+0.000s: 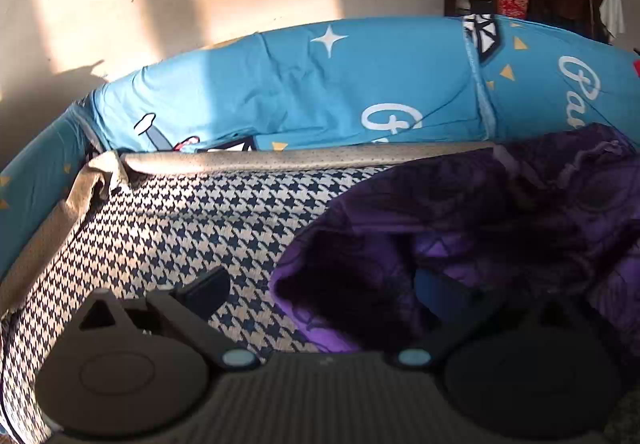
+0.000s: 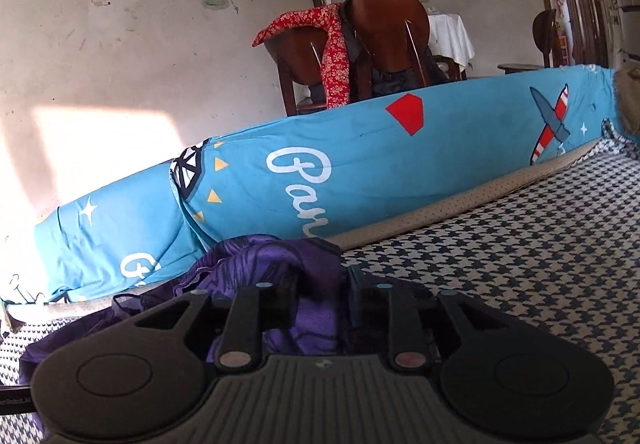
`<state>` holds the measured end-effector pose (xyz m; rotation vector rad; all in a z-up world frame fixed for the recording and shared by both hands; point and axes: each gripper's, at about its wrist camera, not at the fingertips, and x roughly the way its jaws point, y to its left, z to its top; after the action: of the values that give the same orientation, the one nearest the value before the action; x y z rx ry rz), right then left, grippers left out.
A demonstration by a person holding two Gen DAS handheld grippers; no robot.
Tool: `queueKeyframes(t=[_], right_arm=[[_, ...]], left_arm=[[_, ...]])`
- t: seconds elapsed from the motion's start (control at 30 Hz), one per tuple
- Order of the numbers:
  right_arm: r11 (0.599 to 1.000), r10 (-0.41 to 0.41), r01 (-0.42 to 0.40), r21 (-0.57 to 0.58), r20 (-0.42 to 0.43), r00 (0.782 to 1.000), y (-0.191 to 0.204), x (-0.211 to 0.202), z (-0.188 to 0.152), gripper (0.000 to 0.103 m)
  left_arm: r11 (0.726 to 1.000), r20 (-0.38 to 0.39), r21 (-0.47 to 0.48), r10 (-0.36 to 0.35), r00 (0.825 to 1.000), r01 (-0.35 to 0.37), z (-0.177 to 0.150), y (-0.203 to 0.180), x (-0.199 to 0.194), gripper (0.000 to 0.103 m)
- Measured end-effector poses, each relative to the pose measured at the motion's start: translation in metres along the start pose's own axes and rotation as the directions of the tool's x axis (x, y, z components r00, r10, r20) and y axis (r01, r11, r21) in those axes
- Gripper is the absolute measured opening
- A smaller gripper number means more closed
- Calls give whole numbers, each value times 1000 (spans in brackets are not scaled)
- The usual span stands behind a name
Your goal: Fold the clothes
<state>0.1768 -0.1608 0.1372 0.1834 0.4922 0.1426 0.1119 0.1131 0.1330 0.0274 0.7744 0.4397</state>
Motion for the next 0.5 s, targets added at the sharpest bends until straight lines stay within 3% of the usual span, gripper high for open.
queueKeyframes(t=[0.13, 0.33, 0.5], right_arm=[[1000, -2, 2, -16, 3, 1000, -3, -16, -2, 31], [999, -33, 33, -4, -11, 999, -11, -36, -8, 39], [996, 38, -32, 79, -72, 997, -20, -49, -17, 42]], left_arm=[[996, 23, 57, -65, 998, 63, -8, -19, -14, 103], [978, -19, 95, -186, 982, 187, -34, -40, -23, 103], [966, -37, 144, -211, 977, 214, -54, -59, -23, 103]])
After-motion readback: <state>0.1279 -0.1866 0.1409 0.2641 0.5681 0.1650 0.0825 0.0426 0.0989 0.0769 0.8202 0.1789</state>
